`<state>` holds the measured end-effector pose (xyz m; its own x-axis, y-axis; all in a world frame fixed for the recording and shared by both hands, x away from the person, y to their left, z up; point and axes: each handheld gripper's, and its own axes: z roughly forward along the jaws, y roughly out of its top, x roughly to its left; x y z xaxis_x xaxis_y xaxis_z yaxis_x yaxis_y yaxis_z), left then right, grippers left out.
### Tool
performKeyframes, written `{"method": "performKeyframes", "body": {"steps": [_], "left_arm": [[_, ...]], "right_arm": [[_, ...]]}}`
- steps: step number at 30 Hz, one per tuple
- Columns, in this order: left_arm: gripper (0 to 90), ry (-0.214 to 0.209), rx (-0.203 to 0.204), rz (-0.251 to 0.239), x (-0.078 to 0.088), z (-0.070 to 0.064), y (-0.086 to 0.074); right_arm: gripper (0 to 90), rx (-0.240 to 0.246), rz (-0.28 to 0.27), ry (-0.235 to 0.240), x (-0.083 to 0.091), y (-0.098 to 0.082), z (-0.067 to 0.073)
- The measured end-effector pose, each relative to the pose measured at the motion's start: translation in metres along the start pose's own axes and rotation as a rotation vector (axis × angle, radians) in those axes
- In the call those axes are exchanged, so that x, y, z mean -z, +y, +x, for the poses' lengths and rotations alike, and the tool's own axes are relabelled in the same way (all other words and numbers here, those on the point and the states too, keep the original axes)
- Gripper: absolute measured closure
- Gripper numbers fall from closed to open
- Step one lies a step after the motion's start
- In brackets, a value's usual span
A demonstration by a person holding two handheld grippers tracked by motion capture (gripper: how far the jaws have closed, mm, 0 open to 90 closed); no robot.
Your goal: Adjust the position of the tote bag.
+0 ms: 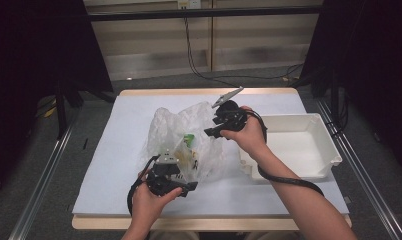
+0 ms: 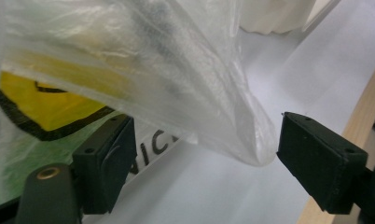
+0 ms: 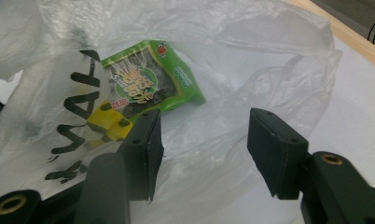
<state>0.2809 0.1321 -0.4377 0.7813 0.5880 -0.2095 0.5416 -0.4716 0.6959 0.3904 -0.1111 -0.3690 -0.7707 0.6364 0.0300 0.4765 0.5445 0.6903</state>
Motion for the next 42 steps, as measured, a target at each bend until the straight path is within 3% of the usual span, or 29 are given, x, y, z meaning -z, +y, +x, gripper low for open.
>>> {"method": "performKeyframes", "body": {"steps": [1, 7, 18, 26, 37, 42], "left_arm": [[16.9, -0.005, 0.016, -0.001, 0.001, 0.001, -0.001], [14.8, 0.001, 0.016, -0.003, 0.000, 0.001, -0.003], [14.3, 0.021, 0.000, 0.005, 0.005, 0.002, -0.005], [13.7, 0.062, -0.003, 0.022, 0.015, 0.008, -0.006], [13.9, 0.066, 0.012, 0.046, 0.030, 0.019, -0.022], [13.9, 0.071, 0.037, 0.041, 0.038, 0.024, -0.030]], "right_arm": [[44.2, 0.003, -0.002, 0.006, 0.000, 0.000, 0.002], [43.7, 0.018, -0.013, 0.030, 0.000, 0.003, 0.010], [43.3, 0.077, -0.015, 0.069, -0.011, 0.002, 0.029], [43.4, 0.082, 0.016, 0.072, -0.018, -0.007, 0.030], [43.7, 0.075, 0.027, 0.070, -0.019, -0.017, 0.027], [43.7, 0.070, 0.030, 0.070, -0.019, -0.019, 0.027]]}}
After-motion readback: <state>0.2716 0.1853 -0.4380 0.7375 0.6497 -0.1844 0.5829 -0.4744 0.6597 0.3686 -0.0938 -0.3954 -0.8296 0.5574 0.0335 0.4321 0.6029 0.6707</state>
